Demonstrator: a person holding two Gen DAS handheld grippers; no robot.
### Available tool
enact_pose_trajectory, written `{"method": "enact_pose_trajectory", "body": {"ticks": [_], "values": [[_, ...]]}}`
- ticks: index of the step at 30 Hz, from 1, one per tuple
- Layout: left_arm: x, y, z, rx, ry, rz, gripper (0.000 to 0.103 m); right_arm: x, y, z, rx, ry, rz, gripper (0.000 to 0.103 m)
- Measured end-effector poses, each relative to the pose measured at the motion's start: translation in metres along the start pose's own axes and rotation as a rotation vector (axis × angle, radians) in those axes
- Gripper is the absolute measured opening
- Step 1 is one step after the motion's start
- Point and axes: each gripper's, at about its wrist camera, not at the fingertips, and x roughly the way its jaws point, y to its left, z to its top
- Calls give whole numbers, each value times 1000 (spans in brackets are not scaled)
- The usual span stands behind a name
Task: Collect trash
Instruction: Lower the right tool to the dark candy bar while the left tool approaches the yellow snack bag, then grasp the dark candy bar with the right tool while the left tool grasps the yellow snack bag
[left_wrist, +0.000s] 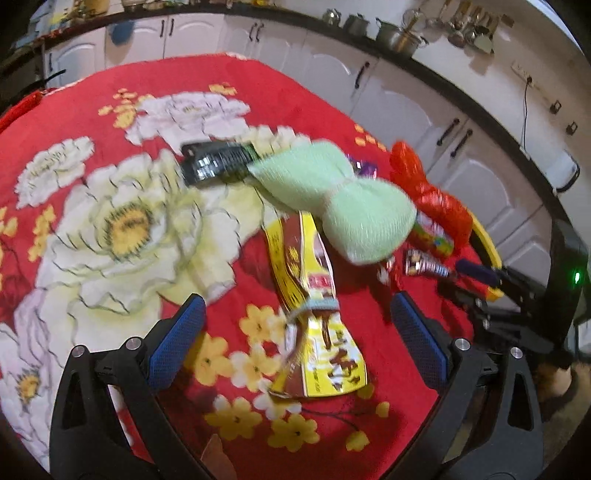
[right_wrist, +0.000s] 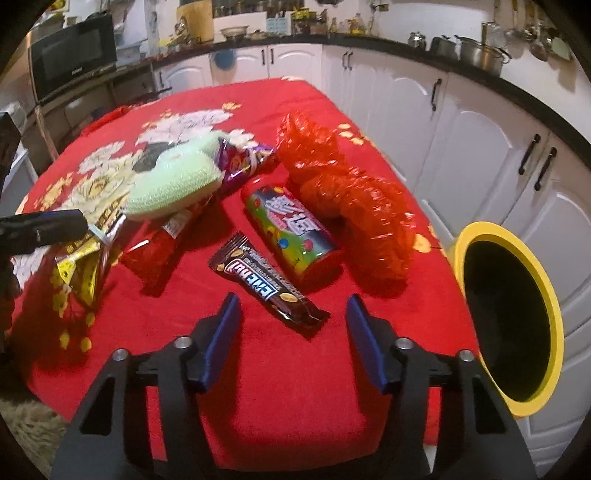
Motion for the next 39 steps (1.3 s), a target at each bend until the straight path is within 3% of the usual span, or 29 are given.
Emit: {"method": "enact_pose_trajectory", "body": {"ticks": [5, 8, 13, 20, 27, 39], "values": [[10, -9, -9, 36, 24, 23, 92, 8, 3, 3, -20, 13, 18, 41], [12, -10, -10, 48, 28, 27, 91, 8, 5, 3, -29, 18, 40, 28], [15, -9, -12, 65, 41, 44, 75, 6, 13, 1, -52, 24, 57, 19], [11, -2, -12, 74, 49, 61, 45, -2, 24, -7, -72, 26, 80, 17], [2, 3, -16, 71, 50, 26, 43, -11, 36, -14, -55, 20, 120, 17], [-29, 4, -21, 76, -13, 42, 42, -31, 43, -16, -47, -12, 143, 16]]}}
